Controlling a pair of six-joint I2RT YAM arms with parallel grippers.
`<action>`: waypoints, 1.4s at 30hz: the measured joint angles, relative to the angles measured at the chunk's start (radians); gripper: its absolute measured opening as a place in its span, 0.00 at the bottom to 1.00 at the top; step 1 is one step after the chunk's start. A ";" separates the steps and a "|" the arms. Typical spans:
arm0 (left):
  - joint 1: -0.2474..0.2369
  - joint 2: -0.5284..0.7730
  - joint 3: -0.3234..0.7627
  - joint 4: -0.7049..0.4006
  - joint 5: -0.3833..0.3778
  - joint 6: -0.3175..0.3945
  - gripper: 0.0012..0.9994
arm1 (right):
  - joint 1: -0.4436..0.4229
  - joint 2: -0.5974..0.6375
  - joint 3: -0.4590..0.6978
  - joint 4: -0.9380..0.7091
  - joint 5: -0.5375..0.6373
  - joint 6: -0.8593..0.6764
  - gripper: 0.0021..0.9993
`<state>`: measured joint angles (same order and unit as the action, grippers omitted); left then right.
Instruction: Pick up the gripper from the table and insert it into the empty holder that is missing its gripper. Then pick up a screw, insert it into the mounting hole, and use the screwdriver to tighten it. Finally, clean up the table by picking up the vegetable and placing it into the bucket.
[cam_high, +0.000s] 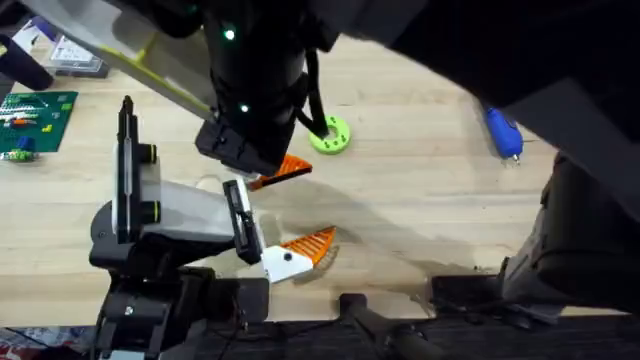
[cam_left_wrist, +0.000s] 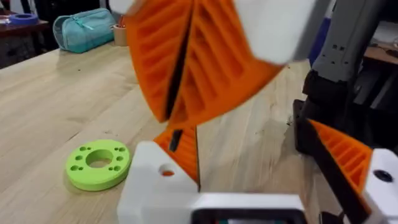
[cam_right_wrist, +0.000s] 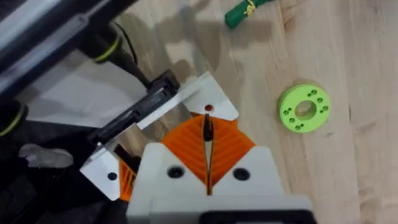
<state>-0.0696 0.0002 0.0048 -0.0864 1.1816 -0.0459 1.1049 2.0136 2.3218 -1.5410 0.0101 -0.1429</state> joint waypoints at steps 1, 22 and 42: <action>0.000 0.000 0.000 0.000 0.000 0.000 0.99 | 0.000 0.000 0.006 -0.002 0.000 0.000 0.01; 0.000 0.000 0.000 0.000 0.000 0.000 0.99 | 0.000 0.000 0.010 -0.016 0.004 0.000 0.01; 0.000 0.000 0.000 0.000 0.000 0.000 0.99 | 0.000 0.029 0.010 -0.024 0.005 0.000 0.01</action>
<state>-0.0696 0.0002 0.0048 -0.0864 1.1816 -0.0456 1.1049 2.0422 2.3318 -1.5650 0.0147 -0.1429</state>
